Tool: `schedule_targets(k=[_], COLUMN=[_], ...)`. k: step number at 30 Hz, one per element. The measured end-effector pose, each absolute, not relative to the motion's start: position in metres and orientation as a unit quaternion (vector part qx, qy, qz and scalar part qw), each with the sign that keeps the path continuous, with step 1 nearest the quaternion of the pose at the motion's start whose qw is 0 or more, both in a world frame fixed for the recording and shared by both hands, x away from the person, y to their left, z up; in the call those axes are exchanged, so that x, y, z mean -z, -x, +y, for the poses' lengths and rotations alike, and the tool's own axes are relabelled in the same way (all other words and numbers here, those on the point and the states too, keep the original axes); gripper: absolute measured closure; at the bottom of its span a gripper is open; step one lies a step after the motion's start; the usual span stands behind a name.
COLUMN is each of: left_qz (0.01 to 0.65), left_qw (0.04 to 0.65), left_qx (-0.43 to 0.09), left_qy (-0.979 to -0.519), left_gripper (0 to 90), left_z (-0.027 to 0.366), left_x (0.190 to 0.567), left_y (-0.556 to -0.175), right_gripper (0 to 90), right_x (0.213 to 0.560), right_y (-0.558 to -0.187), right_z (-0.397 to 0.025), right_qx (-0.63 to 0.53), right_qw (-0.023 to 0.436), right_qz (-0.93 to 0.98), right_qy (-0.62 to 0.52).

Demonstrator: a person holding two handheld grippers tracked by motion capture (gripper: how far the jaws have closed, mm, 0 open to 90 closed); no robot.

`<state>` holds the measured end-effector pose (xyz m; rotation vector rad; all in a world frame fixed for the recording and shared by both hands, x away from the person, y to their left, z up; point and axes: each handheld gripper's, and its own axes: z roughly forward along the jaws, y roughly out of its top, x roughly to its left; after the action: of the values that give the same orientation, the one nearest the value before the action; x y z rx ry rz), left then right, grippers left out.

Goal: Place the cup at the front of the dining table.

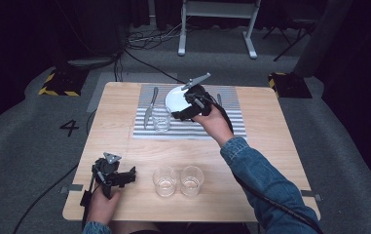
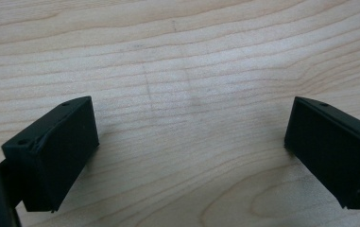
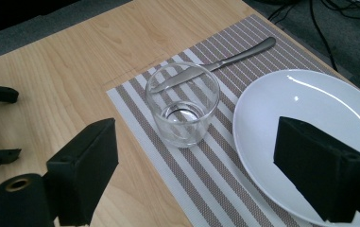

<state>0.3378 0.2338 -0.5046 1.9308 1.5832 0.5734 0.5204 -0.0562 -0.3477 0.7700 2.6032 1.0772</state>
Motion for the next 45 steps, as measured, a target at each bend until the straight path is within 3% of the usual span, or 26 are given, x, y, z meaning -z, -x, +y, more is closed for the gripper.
schedule_targets(k=[24,45], left_qz=[0.595,0.597], left_qw=[0.286,0.285], left_qx=[-0.214,-0.218], left_qy=[-0.72,-0.718], left_gripper=[3.7,4.6], left_z=[0.233,0.232], left_x=[0.505,0.505], left_y=[-0.338,-0.337], right_gripper=[15.2,15.1], right_x=[0.306,0.331], right_y=[-0.463,-0.435], right_z=[-0.141,-0.217], right_qx=[-0.403,-0.396], right_qw=[0.129,0.131], right_qz=[0.866,0.853], right_qy=[-0.265,-0.313])
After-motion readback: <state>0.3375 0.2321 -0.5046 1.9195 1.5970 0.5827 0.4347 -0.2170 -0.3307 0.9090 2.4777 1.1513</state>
